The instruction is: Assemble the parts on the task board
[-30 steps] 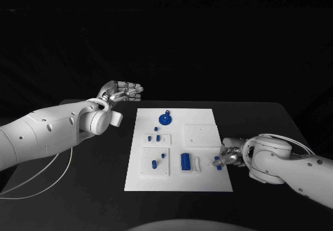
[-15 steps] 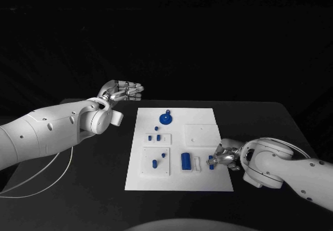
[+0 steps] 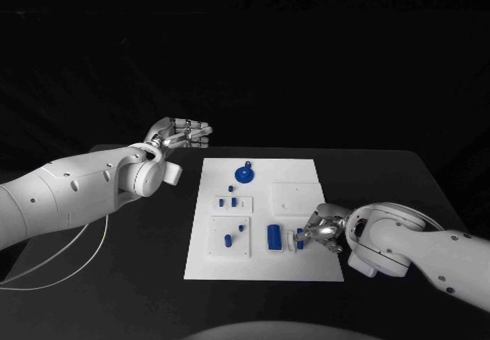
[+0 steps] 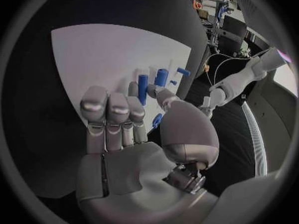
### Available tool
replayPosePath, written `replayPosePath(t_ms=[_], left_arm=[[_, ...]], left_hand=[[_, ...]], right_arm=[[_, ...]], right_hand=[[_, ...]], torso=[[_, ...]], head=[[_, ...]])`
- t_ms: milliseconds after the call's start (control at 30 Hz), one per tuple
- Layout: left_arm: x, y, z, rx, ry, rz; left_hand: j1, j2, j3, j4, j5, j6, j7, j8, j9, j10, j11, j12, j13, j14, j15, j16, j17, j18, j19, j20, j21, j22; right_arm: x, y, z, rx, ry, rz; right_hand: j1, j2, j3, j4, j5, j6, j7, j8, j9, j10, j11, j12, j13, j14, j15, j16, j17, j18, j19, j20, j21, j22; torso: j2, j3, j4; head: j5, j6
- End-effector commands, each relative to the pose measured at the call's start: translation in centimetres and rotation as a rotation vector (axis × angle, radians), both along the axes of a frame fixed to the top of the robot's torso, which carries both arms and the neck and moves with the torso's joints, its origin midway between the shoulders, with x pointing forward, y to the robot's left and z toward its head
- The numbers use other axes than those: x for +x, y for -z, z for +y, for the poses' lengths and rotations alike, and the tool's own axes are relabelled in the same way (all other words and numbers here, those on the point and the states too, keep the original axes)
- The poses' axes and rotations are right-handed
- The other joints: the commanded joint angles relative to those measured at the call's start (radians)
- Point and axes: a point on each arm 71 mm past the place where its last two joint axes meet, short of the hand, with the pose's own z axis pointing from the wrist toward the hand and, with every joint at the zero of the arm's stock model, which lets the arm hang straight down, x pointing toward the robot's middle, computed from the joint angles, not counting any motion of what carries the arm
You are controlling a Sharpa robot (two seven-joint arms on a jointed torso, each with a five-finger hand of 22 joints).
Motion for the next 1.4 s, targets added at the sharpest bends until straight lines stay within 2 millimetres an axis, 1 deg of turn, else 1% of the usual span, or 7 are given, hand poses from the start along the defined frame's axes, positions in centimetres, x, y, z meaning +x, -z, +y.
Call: replayPosePath(t_ms=[33,767,1000,1167,1200,1267,1400], left_arm=[[0.0,0.0,-0.2,-0.012,0.014,0.002],[-0.1,0.0,-0.1,-0.011,0.014,0.009],[-0.1,0.0,-0.1,-0.011,0.014,0.01],[-0.1,0.0,-0.1,-0.011,0.014,0.011],[-0.1,0.0,-0.1,-0.011,0.015,0.011],[-0.1,0.0,-0.1,-0.011,0.015,0.011],[-0.1,0.1,-0.1,-0.011,0.016,0.014]], left_hand=[[0.001,0.005,-0.001,0.005,0.002,-0.006,-0.002,-0.001,0.0,-0.004,0.004,0.0,-0.001,0.005,0.0,-0.004,0.0,-0.005,0.003,-0.001,0.006,0.0],[0.001,0.008,0.0,0.004,0.003,-0.004,-0.001,-0.001,0.0,-0.003,0.004,0.0,-0.001,0.005,0.0,-0.004,0.0,-0.005,0.003,-0.002,0.006,0.0],[0.001,0.008,0.0,0.004,0.003,-0.004,-0.001,-0.001,0.0,-0.003,0.004,0.0,-0.001,0.005,0.0,-0.004,0.0,-0.005,0.003,-0.002,0.006,0.0],[0.001,0.008,0.0,0.004,0.003,-0.004,-0.001,-0.001,0.0,-0.003,0.004,0.0,-0.001,0.005,0.0,-0.004,0.0,-0.005,0.003,-0.002,0.006,0.0],[0.001,0.008,0.0,0.004,0.003,-0.004,-0.001,-0.001,0.0,-0.003,0.004,0.0,-0.001,0.005,0.0,-0.004,0.0,-0.005,0.003,-0.002,0.006,0.0],[0.001,0.008,0.0,0.004,0.003,-0.004,-0.001,-0.001,0.0,-0.003,0.004,0.0,-0.001,0.005,0.0,-0.004,0.0,-0.005,0.003,-0.002,0.006,0.0],[0.002,0.009,0.001,0.002,0.004,-0.004,-0.001,-0.001,0.0,-0.003,0.004,0.0,-0.001,0.006,0.0,-0.004,0.0,-0.005,0.003,-0.002,0.006,0.0]], right_arm=[[-0.1,0.2,0.4,0.01,-0.014,0.032],[0.4,0.9,1.5,0.013,-0.022,0.036],[0.4,1.3,1.5,-0.003,-0.041,0.05],[0.4,1.4,1.5,-0.008,-0.045,0.053],[0.4,1.4,1.5,-0.008,-0.044,0.053],[0.4,1.4,1.5,-0.007,-0.044,0.052],[0.4,1.5,1.6,-0.005,-0.042,0.053]], right_hand=[[0.009,0.0,0.182,-0.191,0.005,0.008,0.002,0.002,-0.003,0.004,-0.006,-0.006,0.003,0.0,-0.004,-0.003,-0.001,-0.006,0.058,0.0,-0.007,0.102],[0.011,0.001,0.163,-0.188,0.001,0.007,0.001,0.003,-0.007,0.002,-0.005,-0.006,0.002,0.0,-0.004,-0.004,-0.002,-0.007,0.058,0.001,-0.011,0.102],[0.032,0.007,0.089,-0.183,-0.001,0.002,-0.004,0.004,-0.004,0.0,-0.003,-0.01,-0.001,0.0,-0.005,-0.005,-0.002,-0.007,0.057,0.002,-0.016,0.101],[0.042,0.013,0.025,-0.175,-0.085,0.004,-0.016,0.0,-0.013,0.0,-0.008,-0.007,0.0,0.001,-0.004,-0.005,-0.002,-0.009,0.058,0.001,-0.019,0.1],[0.047,0.019,0.0,-0.166,-0.15,0.008,-0.025,-0.003,-0.033,0.001,-0.011,-0.004,0.002,0.002,-0.005,-0.004,-0.002,-0.01,0.058,0.0,-0.02,0.1],[0.053,0.023,-0.014,-0.159,-0.191,0.012,-0.029,-0.003,-0.058,0.0,-0.012,-0.002,0.003,0.002,-0.006,-0.004,-0.001,-0.011,0.059,-0.001,-0.019,0.1],[0.054,0.021,-0.031,-0.137,-0.228,0.02,-0.029,-0.002,-0.104,0.0,-0.012,-0.001,0.002,0.002,-0.007,-0.004,0.0,-0.012,0.059,-0.002,-0.021,0.1]], torso=[[0.001,0.0002,0.0001],[0.001,-0.0003,-0.0005],[0.001,0.0004,-0.0004],[0.001,0.0003,-0.0011],[0.001,0.0004,-0.0011],[0.001,0.0005,-0.0009],[0.001,0.0008,-0.0011]], head=[[0.002,0.001],[0.01,0.0],[0.012,-0.002],[0.013,-0.002],[0.013,-0.003],[0.013,-0.003],[0.013,-0.003]])
